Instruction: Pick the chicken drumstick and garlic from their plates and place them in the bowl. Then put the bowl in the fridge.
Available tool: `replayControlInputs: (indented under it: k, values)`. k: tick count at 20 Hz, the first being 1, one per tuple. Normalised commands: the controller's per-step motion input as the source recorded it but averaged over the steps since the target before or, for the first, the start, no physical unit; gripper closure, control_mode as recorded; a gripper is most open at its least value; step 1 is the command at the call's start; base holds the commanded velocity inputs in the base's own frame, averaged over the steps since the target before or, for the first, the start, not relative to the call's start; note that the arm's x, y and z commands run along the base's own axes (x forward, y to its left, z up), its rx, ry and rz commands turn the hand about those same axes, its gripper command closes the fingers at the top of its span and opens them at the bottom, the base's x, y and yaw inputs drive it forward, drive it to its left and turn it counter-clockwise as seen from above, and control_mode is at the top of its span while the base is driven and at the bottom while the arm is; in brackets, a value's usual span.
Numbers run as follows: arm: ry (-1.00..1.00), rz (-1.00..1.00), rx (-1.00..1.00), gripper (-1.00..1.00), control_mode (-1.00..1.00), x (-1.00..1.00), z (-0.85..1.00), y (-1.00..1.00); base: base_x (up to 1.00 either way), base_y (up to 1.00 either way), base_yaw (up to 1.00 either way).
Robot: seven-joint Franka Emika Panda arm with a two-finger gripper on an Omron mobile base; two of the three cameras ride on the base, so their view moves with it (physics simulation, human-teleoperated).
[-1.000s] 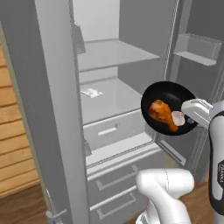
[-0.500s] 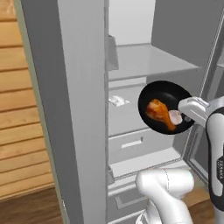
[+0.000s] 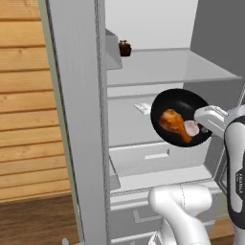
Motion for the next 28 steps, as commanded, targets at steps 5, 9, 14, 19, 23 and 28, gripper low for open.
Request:
replayControlInputs:
  k: [5, 9, 14, 19, 23, 28]
  values:
    - [0.07, 0.00, 0.00, 1.00, -1.00, 0.81, -0.01, 0.01, 0.00, 0.00, 0.00]
    - [0.05, -0.03, 0.00, 1.00, -1.00, 0.92, -0.22, 0.12, 0.00, 0.00, 0.00]
    - [0.00, -0.03, 0.00, 1.00, -1.00, 0.41, -0.48, 0.00, 0.00, 0.00, 0.00]
    - [0.06, -0.02, 0.00, 1.00, -1.00, 0.53, -0.55, 0.03, 0.00, 0.00, 0.00]
    - [0.08, 0.00, -0.01, 1.00, -1.00, 0.71, -0.43, 0.22, 0.00, 0.00, 0.00]
    - [0.04, 0.00, -0.06, 1.00, -1.00, 0.60, -0.40, 0.20, 0.00, 0.00, 0.00]
